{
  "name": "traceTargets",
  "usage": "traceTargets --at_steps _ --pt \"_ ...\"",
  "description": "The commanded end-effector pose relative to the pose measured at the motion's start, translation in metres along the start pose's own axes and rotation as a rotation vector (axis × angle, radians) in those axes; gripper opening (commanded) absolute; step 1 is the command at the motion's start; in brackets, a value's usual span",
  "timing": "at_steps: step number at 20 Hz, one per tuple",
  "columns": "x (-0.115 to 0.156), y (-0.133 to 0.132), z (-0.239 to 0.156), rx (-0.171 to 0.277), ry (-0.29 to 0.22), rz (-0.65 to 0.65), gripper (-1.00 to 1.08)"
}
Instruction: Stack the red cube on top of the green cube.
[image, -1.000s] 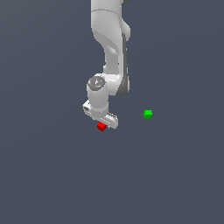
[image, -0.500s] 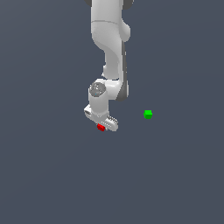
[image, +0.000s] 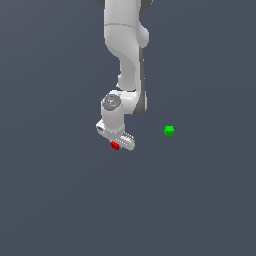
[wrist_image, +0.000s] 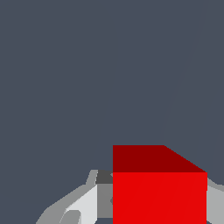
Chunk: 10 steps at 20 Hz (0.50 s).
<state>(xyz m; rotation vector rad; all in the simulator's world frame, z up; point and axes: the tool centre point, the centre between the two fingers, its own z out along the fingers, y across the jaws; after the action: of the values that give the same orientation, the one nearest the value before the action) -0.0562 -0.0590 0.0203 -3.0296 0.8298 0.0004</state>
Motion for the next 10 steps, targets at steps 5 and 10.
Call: traceTargets --at_steps 5,10 --pt "0.0 0.0 -0.007 0.0 0.0 0.0 -1.0" --pt "-0.001 0.0 -0.027 0.0 0.0 0.0 -1.0"
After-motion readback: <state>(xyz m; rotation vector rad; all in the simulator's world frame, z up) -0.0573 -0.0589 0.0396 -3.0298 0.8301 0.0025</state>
